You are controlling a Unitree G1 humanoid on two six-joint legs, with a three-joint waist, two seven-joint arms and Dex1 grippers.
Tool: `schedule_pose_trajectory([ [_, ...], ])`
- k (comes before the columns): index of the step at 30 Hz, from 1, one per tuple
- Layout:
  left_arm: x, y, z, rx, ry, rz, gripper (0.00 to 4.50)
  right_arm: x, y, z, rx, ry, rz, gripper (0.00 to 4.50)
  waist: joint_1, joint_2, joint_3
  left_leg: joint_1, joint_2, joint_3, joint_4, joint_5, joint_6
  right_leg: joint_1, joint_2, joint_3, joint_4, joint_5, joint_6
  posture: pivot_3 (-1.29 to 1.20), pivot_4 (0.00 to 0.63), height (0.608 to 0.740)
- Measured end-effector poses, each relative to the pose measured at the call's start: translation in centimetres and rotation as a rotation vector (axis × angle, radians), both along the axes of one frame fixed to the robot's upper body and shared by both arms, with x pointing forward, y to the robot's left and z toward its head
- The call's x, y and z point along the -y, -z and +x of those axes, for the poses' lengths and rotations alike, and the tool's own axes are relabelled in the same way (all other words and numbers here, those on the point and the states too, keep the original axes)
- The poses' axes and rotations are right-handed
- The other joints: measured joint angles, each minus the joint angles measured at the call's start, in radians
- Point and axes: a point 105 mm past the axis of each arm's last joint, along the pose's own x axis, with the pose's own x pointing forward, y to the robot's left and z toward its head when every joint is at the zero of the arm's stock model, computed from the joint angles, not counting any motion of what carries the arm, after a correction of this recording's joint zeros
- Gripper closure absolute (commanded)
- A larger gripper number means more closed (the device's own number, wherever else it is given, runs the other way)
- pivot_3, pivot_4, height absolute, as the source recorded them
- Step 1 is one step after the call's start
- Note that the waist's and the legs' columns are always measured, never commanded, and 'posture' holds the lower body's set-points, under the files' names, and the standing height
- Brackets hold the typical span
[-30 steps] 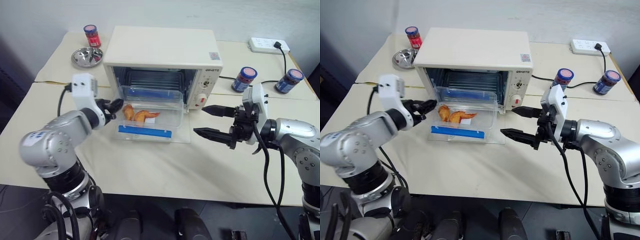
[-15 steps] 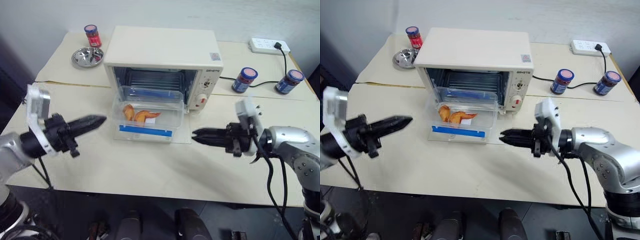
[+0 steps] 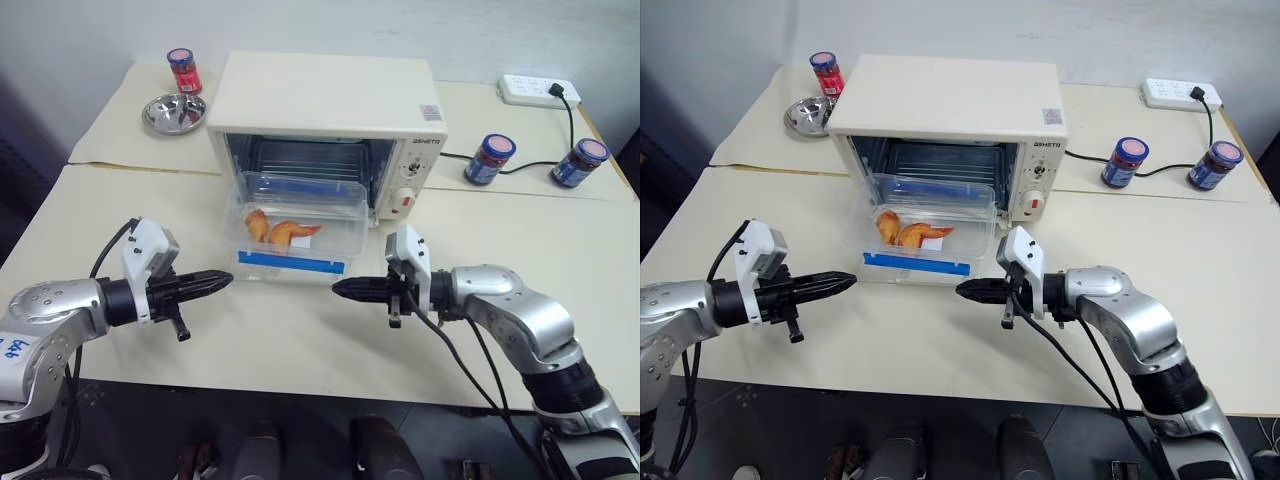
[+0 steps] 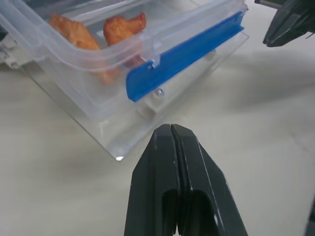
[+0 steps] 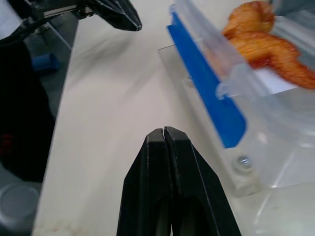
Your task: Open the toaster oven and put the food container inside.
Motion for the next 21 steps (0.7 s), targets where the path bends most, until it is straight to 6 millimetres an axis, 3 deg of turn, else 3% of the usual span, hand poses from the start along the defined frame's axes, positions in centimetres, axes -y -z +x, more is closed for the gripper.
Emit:
schedule_pose_trajectory([
  [6,0.9,-0.5,2.8,0.066,-0.018,-0.033,4.5,-0.5,-1.0,3.0,0.066,0.071,0.012,4.45,-0.001,0.0,0.0,0.0,-0.001,0.0,0.003,0.0,0.0,0.0,0.001,0.0,0.003,0.0,0.0,0.0,0.15,0.74],
  [15,1.0,-4.4,10.5,0.261,-0.219,-0.137,4.5,-3.1,-3.6,8.9,0.191,0.216,0.079,4.45,-0.015,0.0,0.0,0.0,-0.002,0.001,0.007,0.001,-0.002,-0.003,0.001,-0.002,0.013,0.0,0.0,0.0,0.15,0.74],
  [21,1.3,-4.4,11.6,0.284,-0.248,-0.153,4.5,-4.2,-5.6,11.8,0.276,0.33,0.113,4.45,-0.048,0.0,0.0,0.0,-0.001,0.001,0.006,0.001,-0.002,-0.003,-0.001,-0.006,0.015,0.0,0.0,0.0,0.15,0.74],
])
